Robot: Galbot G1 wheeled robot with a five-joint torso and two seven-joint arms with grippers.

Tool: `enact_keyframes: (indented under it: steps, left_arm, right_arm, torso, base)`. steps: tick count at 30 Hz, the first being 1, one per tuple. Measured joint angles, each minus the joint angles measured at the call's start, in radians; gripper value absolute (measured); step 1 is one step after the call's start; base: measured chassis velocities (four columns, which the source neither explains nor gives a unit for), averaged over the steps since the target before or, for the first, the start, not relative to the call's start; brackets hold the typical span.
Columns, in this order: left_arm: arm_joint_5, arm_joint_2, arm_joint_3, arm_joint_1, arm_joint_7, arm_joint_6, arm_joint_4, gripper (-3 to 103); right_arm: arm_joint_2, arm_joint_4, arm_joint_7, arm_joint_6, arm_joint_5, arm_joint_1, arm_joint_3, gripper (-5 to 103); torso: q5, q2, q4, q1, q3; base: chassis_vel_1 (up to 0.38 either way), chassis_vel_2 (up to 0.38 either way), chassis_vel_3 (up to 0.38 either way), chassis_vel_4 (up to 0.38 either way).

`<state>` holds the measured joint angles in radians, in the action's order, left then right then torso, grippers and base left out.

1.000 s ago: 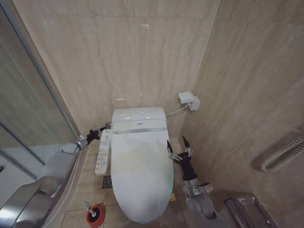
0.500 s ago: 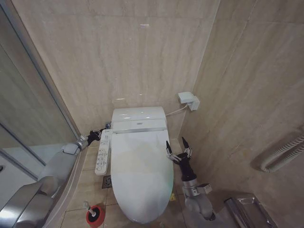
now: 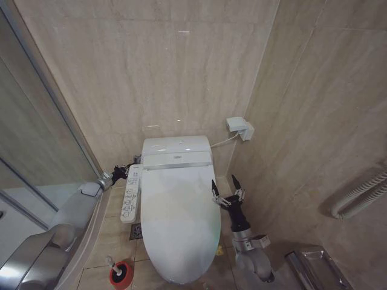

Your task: Open the toilet lid, clean the toilet bowl with a toilet brush, close the toilet lid, and flush.

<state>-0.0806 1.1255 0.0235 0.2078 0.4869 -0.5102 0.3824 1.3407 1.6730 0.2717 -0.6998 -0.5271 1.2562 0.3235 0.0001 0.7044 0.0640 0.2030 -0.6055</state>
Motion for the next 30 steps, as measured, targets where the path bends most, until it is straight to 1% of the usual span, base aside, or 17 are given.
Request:
enact_keyframes:
  steps: [30]
  left_arm:
    - [0.0, -0.002, -0.006, 0.0, -0.001, 0.004, 0.0, 0]
  right_arm:
    - [0.004, 0.0, 0.001, -0.001, 0.003, 0.004, 0.003, 100]
  torso:
    - [-0.0001, 0.0, 0.0002, 0.0, 0.0]
  base:
    - [0.0, 0.0, 0.0, 0.0]
